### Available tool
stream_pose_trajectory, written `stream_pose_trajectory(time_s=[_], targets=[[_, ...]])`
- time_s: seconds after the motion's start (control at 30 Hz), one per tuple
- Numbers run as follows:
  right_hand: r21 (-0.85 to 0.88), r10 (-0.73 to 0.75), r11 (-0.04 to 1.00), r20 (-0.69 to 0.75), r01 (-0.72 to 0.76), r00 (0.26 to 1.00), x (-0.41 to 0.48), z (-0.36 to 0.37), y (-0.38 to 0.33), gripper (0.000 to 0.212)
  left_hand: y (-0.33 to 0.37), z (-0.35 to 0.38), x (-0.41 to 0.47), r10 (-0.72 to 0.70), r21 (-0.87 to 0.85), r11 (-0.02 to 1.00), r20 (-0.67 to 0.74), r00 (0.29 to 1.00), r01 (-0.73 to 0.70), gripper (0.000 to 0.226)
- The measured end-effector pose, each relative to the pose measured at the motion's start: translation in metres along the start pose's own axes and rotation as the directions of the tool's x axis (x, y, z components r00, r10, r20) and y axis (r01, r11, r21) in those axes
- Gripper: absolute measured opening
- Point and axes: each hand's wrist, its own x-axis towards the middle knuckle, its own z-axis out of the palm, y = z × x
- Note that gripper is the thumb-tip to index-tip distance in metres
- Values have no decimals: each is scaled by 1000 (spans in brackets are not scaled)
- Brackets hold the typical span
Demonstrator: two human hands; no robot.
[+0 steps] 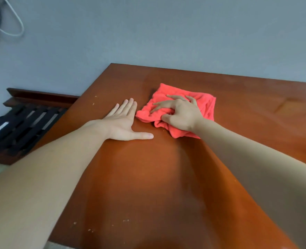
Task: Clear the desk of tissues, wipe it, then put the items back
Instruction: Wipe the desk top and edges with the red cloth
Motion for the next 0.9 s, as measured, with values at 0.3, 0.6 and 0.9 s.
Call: stream_pose_trajectory(time_s=[0.3, 0.6, 0.9], targets=[[20, 4, 1000, 10, -4, 1000, -76, 2, -25, 44, 18, 21, -56, 5, -26, 1000, -57, 998, -7, 148], [34, 42, 999, -14, -42, 999, -196, 4, -74, 42, 57, 38, -164, 100, -81, 992, 40, 994, -97, 116], [39, 47, 998, -30, -46, 998, -272, 4, -99, 47, 90, 49, -207, 247, -69, 967, 18, 969, -246, 127]])
